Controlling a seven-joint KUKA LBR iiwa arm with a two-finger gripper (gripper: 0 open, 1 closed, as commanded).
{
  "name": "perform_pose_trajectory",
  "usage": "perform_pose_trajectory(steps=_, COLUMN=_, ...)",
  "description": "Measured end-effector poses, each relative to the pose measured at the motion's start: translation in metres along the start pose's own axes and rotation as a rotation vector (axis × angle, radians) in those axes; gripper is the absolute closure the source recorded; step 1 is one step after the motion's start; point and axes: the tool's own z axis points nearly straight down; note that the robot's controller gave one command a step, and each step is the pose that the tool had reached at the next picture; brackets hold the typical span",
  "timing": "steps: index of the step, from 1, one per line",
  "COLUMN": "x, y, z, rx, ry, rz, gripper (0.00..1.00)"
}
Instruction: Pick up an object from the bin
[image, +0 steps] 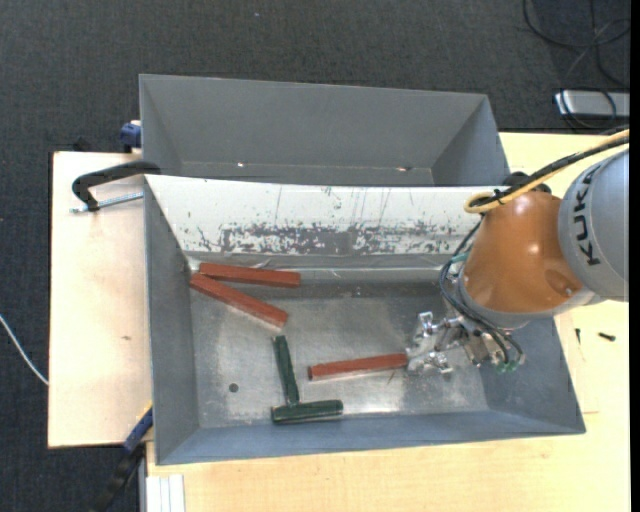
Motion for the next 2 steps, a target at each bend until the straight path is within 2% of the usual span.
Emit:
perform_pose_trajectory(steps=1, x=0.0, y=0.0, z=0.0, rx=0.0, ry=0.0, rz=0.0, gripper=0.0)
perform_pose_trajectory(steps=2, x=0.0, y=0.0, z=0.0, rx=0.0, ry=0.0, rz=0.0, gripper=1.0)
